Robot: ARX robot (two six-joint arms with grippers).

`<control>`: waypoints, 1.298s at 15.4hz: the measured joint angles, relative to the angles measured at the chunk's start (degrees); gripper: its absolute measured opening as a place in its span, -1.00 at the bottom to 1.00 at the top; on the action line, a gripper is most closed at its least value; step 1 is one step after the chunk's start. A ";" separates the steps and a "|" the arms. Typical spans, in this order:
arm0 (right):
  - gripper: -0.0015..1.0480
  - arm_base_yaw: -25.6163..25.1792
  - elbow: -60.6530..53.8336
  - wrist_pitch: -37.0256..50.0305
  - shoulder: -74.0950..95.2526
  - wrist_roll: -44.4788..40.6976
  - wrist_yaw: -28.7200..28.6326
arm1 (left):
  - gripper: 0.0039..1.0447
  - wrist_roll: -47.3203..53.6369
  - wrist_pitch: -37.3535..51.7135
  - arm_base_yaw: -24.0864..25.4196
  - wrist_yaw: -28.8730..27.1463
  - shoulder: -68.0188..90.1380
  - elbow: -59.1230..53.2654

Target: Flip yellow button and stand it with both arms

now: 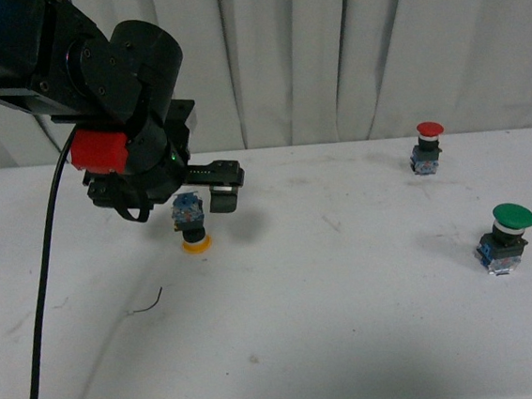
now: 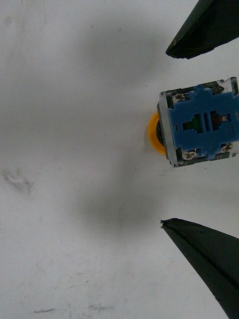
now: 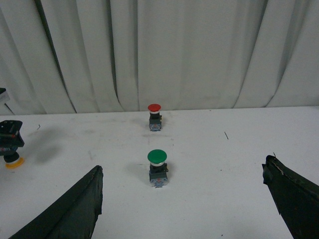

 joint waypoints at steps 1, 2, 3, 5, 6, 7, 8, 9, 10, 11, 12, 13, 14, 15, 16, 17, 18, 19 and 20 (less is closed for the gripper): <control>0.88 0.00 0.00 0.00 0.00 0.00 0.02 | 0.82 0.13 -0.33 0.02 -0.68 0.11 0.33; 0.88 0.00 0.00 0.00 0.00 0.00 0.02 | 0.54 0.15 -0.28 0.31 -1.03 0.24 0.87; 0.88 0.00 0.00 0.00 0.00 0.00 0.02 | 0.34 0.13 -0.31 0.31 -1.07 0.24 0.92; 0.88 0.00 0.00 0.00 0.00 0.00 0.02 | -0.12 0.13 -0.76 0.31 -1.05 0.24 0.94; 0.88 0.00 0.00 0.00 0.00 0.00 0.02 | -0.28 -0.09 -0.98 0.31 -0.98 0.24 1.09; 0.88 0.00 0.00 0.00 0.00 0.00 0.02 | -0.34 -0.07 -1.07 0.28 -0.76 0.24 1.27; 0.88 0.00 0.00 0.00 0.00 0.00 0.02 | -0.35 -0.07 -1.11 0.26 -0.50 0.24 1.27; 0.88 0.00 0.00 0.00 0.00 0.00 0.02 | -0.36 -0.09 -1.11 0.20 -0.33 0.24 1.27; 0.88 0.00 0.00 0.00 0.00 0.00 0.02 | -0.36 -0.09 -1.09 0.04 -0.28 0.24 1.27; 0.88 0.00 0.00 0.00 0.00 0.00 0.02 | -0.36 -0.07 -0.92 0.00 -0.20 0.24 1.27; 0.88 0.00 0.00 0.00 0.00 0.00 0.02 | -0.36 -0.07 -0.66 0.00 0.11 0.15 1.18; 0.88 0.00 0.00 0.00 0.00 0.00 0.02 | -0.36 -0.04 -0.61 0.00 0.55 -0.24 0.81; 0.88 0.00 0.00 0.00 0.00 0.00 0.00 | -0.36 -0.04 -0.37 0.17 1.11 -0.98 0.33; 0.88 0.00 0.00 0.00 0.00 0.00 0.02 | -0.36 -0.02 0.28 0.33 1.90 -2.45 -0.42; 0.88 0.00 0.00 0.00 0.00 0.00 0.00 | -0.36 -0.07 1.27 0.46 3.13 -3.78 -1.16; 0.88 0.00 0.00 0.00 0.00 0.00 0.02 | -0.36 -0.09 2.45 0.66 4.74 -5.79 -2.45; 0.88 0.00 0.00 0.00 0.00 0.00 0.00 | -0.36 -0.44 3.72 0.76 6.29 -7.54 -3.82; 0.88 0.00 0.00 0.00 0.00 0.00 0.00 | -0.36 -0.72 5.14 1.03 8.28 -9.90 -5.60; 0.88 0.00 0.00 0.00 0.00 0.00 0.00 | -0.37 -2.21 7.56 1.51 11.54 -12.85 -8.11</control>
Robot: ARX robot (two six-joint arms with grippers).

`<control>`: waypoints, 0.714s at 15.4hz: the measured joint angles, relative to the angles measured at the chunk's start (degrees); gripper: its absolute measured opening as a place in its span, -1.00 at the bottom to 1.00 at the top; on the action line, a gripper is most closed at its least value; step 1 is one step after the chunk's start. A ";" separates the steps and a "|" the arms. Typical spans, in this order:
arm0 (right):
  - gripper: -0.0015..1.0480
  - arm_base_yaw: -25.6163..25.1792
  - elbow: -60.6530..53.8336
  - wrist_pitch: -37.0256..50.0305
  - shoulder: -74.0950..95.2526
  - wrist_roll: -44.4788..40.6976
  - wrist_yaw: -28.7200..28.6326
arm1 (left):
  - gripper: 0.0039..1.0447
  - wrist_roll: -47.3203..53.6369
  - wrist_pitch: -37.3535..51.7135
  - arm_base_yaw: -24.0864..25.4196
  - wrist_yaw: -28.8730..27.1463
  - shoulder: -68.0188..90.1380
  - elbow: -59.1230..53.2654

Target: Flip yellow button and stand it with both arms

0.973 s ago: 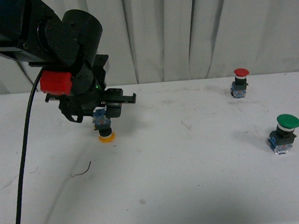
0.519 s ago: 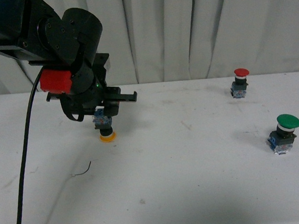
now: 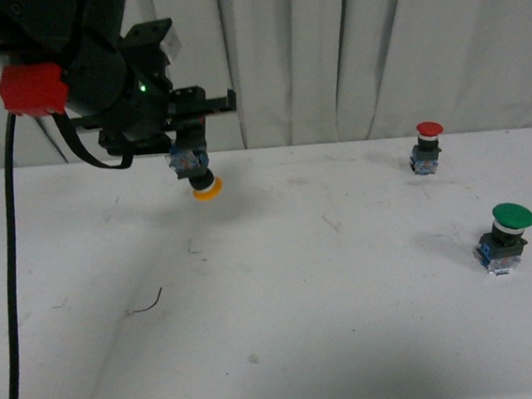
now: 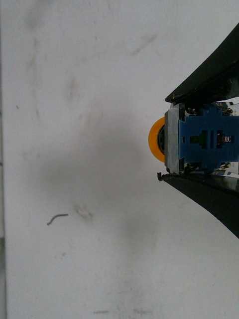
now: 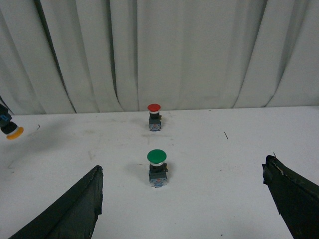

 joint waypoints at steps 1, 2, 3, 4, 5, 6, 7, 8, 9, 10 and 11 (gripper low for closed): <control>0.88 0.00 0.00 0.00 0.00 0.00 0.02 | -0.37 -5.66 8.74 0.96 10.47 -8.79 -8.26; 0.88 0.00 0.00 0.00 0.00 0.00 0.00 | -0.37 -8.74 13.11 1.46 14.86 -12.70 -11.91; 0.88 0.00 0.00 0.00 0.00 0.00 0.02 | -0.37 -12.02 18.64 2.01 19.58 -16.87 -15.78; 0.88 0.00 0.00 0.00 0.00 0.00 0.00 | -0.37 -15.08 23.96 2.32 23.26 -20.39 -19.65; 0.88 0.00 0.00 0.00 0.00 0.00 0.02 | -0.37 -18.97 29.33 2.82 26.32 -22.34 -22.97; 0.88 0.00 0.00 0.00 0.00 0.00 0.00 | -0.38 -24.39 37.05 2.99 29.57 -22.99 -26.80; 0.88 0.00 0.00 0.00 0.00 0.00 0.02 | -0.38 -25.83 38.99 2.99 30.23 -22.99 -27.71; 0.88 0.00 0.00 0.00 0.00 0.00 0.00 | -0.38 -26.99 40.76 2.93 30.82 -22.97 -28.63; 0.88 0.00 0.00 0.00 0.00 0.00 0.02 | -0.38 -29.27 43.45 2.62 31.56 -22.88 -30.01; 0.88 0.00 0.00 0.00 0.00 0.00 0.02 | -0.38 -31.26 46.12 2.43 32.11 -22.75 -31.23; 0.88 0.00 0.00 0.00 0.00 0.00 0.00 | -0.38 -34.88 51.49 1.86 33.33 -22.25 -33.16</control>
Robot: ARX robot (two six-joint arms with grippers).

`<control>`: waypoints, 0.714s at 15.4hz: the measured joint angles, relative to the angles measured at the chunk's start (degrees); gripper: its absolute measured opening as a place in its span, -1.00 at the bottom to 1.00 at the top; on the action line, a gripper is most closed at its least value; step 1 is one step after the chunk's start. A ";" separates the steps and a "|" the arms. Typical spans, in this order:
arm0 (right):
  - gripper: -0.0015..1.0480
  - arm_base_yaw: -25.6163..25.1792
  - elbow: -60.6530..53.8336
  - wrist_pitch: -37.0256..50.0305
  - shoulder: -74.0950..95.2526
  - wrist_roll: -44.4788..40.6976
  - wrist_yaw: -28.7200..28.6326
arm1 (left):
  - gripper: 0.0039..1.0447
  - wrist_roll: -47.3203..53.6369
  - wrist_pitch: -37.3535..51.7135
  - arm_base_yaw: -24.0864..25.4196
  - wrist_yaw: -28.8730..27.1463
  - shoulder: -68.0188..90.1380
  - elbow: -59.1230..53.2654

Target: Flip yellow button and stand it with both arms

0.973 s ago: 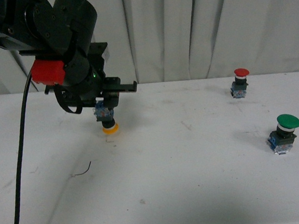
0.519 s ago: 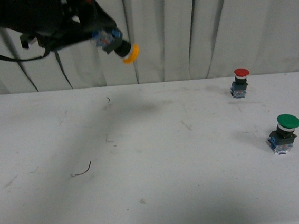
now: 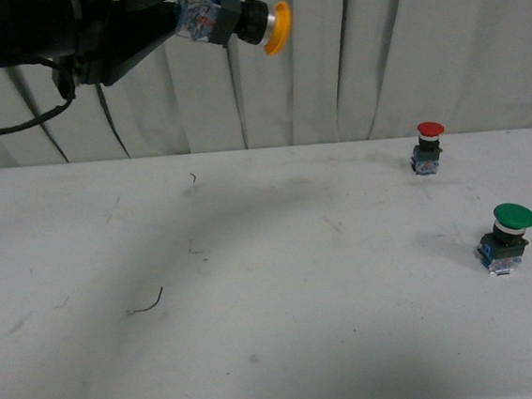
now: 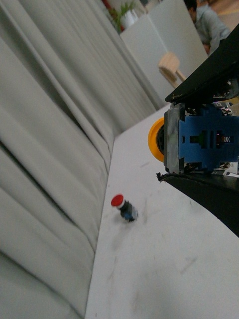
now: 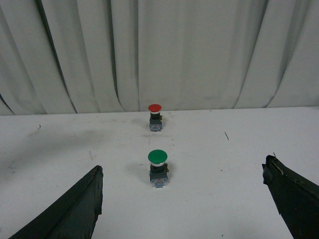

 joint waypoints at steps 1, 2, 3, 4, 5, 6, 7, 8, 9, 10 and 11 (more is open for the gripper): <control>0.88 0.00 0.00 0.00 0.00 0.00 0.00 | -0.38 -3.28 5.27 -0.70 0.35 0.52 -1.44; 0.88 0.00 0.00 0.00 0.00 0.00 0.02 | -0.38 -6.78 10.47 -1.66 0.22 1.11 -2.84; 0.88 0.00 0.00 0.00 0.00 0.00 0.00 | -0.38 -9.73 14.73 -2.23 0.26 2.12 -4.04; 0.88 0.00 0.00 0.00 0.00 0.00 0.02 | -0.38 -12.50 18.27 -2.78 0.22 3.37 -4.74; 0.88 0.00 0.00 -0.02 0.00 0.00 0.02 | -0.38 -14.38 21.44 -3.48 -0.28 3.89 -6.14; 0.88 0.00 0.00 0.00 0.00 0.00 0.02 | -0.38 -15.80 24.15 -3.85 -0.42 3.96 -7.63; 0.88 0.00 0.00 0.00 0.00 0.00 0.00 | -0.38 -16.83 26.25 -4.20 -0.35 3.96 -8.57; 0.88 0.00 0.00 0.00 0.00 0.00 0.02 | -0.38 -17.31 27.65 -4.44 -0.24 3.96 -9.40; 0.88 0.00 0.00 0.00 0.00 0.00 0.00 | -0.38 -17.49 27.87 -4.61 -0.24 4.00 -10.03; 0.88 0.00 0.00 0.00 0.00 0.00 0.00 | -0.38 -17.62 28.28 -4.61 -0.15 4.24 -10.16; 0.88 0.00 0.00 0.00 0.00 0.00 0.02 | -0.38 -17.62 28.44 -4.50 -0.15 4.33 -10.23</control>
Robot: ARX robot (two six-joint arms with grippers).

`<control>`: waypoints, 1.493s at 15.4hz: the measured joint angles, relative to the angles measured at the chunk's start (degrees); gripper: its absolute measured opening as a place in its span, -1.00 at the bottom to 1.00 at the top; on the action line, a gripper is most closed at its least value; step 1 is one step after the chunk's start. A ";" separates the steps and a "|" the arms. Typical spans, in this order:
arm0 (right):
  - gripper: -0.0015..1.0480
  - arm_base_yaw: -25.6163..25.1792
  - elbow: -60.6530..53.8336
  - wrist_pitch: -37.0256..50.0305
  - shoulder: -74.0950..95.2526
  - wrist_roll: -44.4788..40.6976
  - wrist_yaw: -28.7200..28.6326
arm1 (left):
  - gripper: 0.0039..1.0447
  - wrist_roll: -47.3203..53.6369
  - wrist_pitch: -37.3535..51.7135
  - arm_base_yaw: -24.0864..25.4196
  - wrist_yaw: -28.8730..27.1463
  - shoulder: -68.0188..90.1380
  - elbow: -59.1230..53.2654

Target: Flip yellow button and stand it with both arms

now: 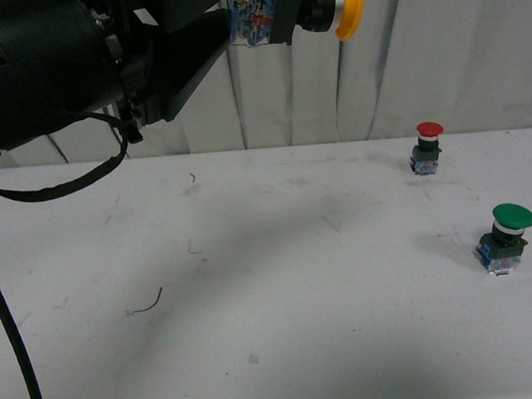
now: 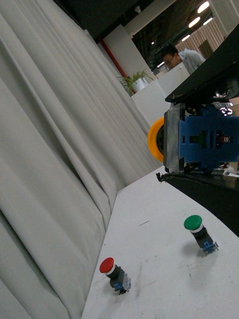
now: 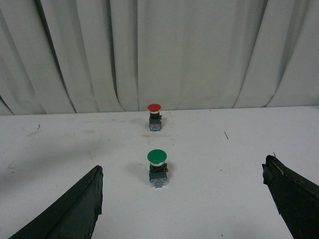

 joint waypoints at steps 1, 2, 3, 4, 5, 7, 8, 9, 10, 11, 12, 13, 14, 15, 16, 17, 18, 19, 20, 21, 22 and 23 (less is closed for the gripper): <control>0.88 0.00 0.00 0.00 0.00 0.00 0.00 | -0.38 0.00 -0.11 0.17 0.15 0.07 -0.09; 0.88 0.00 0.00 0.00 0.00 0.00 0.00 | -0.38 0.02 -0.22 0.44 0.31 0.28 -0.09; 0.88 0.00 0.00 0.00 0.00 0.00 0.00 | -0.38 0.09 -0.76 0.50 0.35 0.44 -0.09; 0.88 -0.50 -0.26 6.95 1.36 -1.57 -1.25 | -0.38 0.22 -0.98 0.50 0.37 0.66 -0.09; 0.88 -1.70 -0.31 21.64 8.15 -3.45 -3.56 | -0.38 0.22 -1.49 0.66 0.39 0.79 -0.09; 0.88 -3.08 0.24 46.64 33.64 -3.65 -7.50 | -0.38 0.31 -1.64 0.66 0.83 0.79 -0.07; 0.88 -2.97 2.86 57.99 46.42 -1.75 -9.60 | -0.38 0.46 -2.34 0.76 0.79 0.79 -0.07; 0.88 -1.79 9.81 68.94 59.45 0.85 -10.75 | -0.38 0.66 -2.40 0.76 0.81 0.79 -0.02; 0.88 -0.15 16.66 74.07 68.81 4.02 -11.96 | -0.38 0.68 -2.45 0.79 0.90 0.79 0.15; 0.88 1.66 22.45 73.53 76.56 7.56 -13.60 | -0.39 0.70 -2.73 0.92 1.01 0.79 0.15; 0.88 3.52 26.56 72.83 82.55 11.32 -15.78 | -0.39 0.70 -2.84 1.11 1.03 0.79 0.15; 0.88 5.73 30.10 72.00 85.37 15.76 -17.42 | -0.39 0.70 -2.93 1.29 1.07 0.79 0.17; 0.88 6.88 31.63 74.03 85.53 19.58 -20.35 | -0.39 0.72 -3.02 1.46 1.38 0.79 0.24; 0.88 7.13 32.04 74.51 85.70 24.65 -25.31 | -0.39 0.87 -3.45 1.49 1.40 0.79 0.37; 0.88 6.29 32.04 74.55 88.37 31.43 -30.56 | -0.39 0.96 -3.45 1.62 1.40 0.79 0.39; 0.88 5.03 32.06 74.20 92.30 38.21 -33.59 | -0.39 1.16 -3.63 1.62 1.40 0.79 0.42; 0.88 3.17 32.44 73.48 97.48 46.27 -35.47 | -0.39 1.40 -3.80 1.51 1.42 0.79 0.44; 0.88 1.79 33.75 73.31 101.48 54.60 -35.85 | -0.39 1.70 -3.76 1.46 1.42 0.79 0.48; 0.88 1.29 35.69 73.44 103.65 61.57 -35.71 | -0.39 1.73 -3.74 1.44 1.44 0.79 0.59; 0.88 1.31 37.27 73.70 104.35 67.25 -35.98 | -0.39 1.75 -3.67 1.46 1.44 0.79 0.70; 0.88 2.10 38.73 73.88 104.87 71.34 -36.81 | -0.39 1.75 -3.72 1.46 1.49 0.79 0.74; 0.88 3.50 40.22 73.96 105.88 74.97 -38.66 | -0.39 1.73 -3.67 1.46 1.49 0.79 0.74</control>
